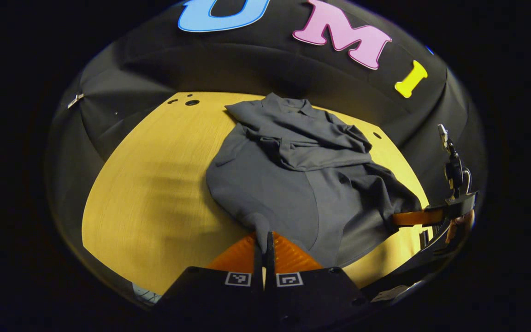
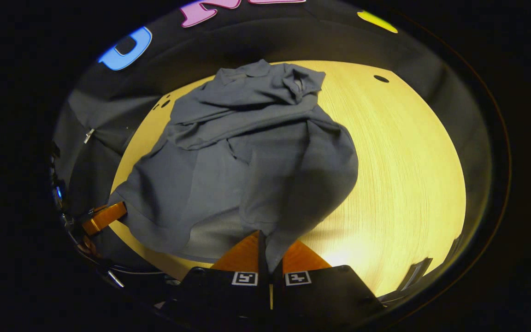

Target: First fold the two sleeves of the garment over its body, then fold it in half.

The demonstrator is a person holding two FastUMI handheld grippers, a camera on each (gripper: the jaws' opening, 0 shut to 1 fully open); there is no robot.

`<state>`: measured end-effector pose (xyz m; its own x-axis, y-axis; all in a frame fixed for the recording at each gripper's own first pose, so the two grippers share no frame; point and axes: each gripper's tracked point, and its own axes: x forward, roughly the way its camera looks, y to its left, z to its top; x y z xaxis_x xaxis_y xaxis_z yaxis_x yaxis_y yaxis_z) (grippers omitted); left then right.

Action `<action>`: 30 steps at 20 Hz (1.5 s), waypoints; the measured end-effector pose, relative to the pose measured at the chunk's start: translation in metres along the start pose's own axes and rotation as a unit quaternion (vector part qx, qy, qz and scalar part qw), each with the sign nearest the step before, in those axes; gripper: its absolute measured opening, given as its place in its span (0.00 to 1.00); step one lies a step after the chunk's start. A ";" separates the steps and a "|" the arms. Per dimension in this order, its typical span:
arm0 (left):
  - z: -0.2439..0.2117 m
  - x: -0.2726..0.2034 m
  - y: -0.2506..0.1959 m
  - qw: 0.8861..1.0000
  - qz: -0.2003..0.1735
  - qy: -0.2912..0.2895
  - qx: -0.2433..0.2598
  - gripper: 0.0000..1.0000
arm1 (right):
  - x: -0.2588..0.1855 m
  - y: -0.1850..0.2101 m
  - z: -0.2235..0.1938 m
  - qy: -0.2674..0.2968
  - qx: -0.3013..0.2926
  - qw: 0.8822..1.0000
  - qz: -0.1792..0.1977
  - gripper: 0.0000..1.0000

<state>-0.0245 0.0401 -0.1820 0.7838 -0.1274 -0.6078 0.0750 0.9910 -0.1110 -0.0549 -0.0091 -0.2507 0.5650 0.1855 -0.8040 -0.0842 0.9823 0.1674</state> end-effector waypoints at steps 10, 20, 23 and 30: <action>0.078 -0.013 0.001 0.997 0.020 -0.060 -0.040 0.05 | -0.016 0.008 0.093 -0.083 -0.018 0.996 0.037 0.07; 0.175 0.000 -0.007 0.989 0.044 -0.135 -0.038 0.06 | -0.013 0.000 0.177 -0.127 -0.066 0.988 0.057 0.07; 0.210 0.012 -0.008 0.986 0.037 -0.157 -0.043 0.05 | -0.013 0.005 0.216 -0.154 -0.076 0.983 0.059 0.07; 0.270 0.064 0.005 0.982 0.018 -0.180 -0.050 0.05 | 0.023 0.006 0.278 -0.192 -0.067 0.978 0.041 0.07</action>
<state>0.1922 0.0479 -0.0090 0.9536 -0.0509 -0.2966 -0.0039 0.9834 -0.1814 0.1861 -0.0064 -0.1095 0.8166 0.2644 -0.5131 -0.2337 0.9643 0.1248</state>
